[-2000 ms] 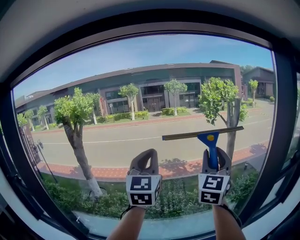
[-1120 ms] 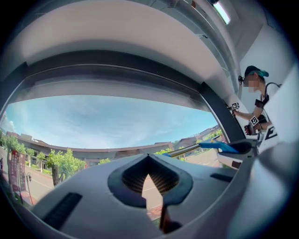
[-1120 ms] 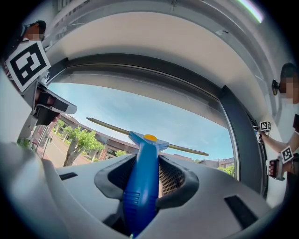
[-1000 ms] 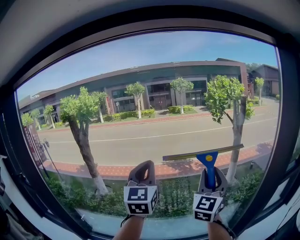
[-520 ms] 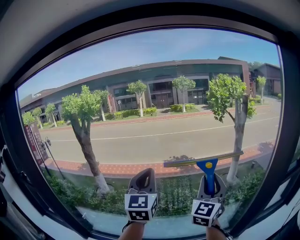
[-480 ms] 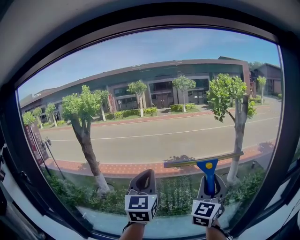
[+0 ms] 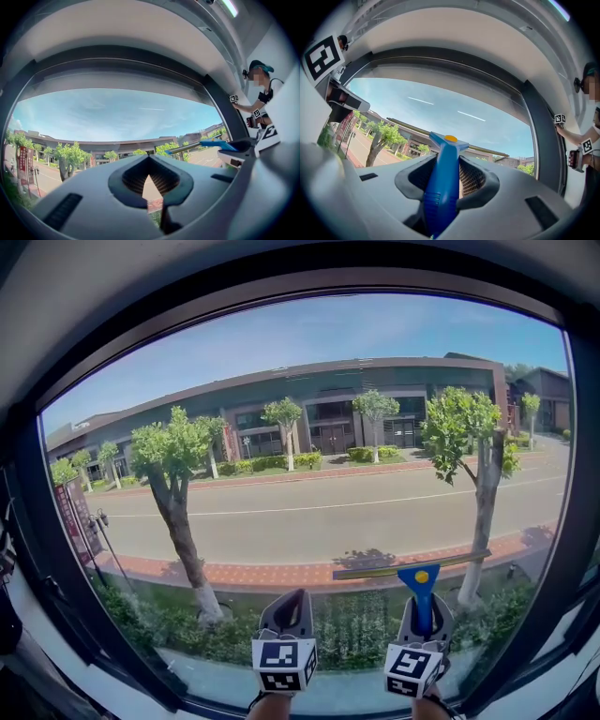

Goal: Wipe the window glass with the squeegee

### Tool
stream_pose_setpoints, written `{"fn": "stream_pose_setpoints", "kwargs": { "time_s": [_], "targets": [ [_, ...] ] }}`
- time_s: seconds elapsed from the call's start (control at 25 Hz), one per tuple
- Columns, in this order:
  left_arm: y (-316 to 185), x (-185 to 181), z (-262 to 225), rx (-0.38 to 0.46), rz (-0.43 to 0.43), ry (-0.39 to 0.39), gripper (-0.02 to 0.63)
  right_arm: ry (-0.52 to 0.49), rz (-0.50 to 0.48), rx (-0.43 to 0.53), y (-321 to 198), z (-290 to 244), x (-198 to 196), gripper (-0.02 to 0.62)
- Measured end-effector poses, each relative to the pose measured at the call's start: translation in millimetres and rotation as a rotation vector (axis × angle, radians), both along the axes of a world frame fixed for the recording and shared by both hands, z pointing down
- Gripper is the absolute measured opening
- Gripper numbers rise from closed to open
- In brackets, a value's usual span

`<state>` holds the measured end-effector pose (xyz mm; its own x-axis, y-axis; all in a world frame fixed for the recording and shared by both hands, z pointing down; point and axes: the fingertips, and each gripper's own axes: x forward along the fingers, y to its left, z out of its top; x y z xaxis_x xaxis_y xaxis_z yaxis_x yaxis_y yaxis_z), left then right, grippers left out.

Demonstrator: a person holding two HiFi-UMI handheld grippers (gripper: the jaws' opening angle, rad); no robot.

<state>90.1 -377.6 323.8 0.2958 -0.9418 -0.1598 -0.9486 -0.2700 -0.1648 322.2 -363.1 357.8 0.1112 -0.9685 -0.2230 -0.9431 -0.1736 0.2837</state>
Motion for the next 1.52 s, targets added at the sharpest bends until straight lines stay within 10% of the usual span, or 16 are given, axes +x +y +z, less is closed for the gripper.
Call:
{"fn": "stream_pose_setpoints", "kwargs": {
  "time_s": [1.52],
  "targets": [
    [21,-31,9,-0.003,-0.070,0.006,0.001,0.009,-0.022,-0.062,18,24,-11,0.140]
  ]
}}
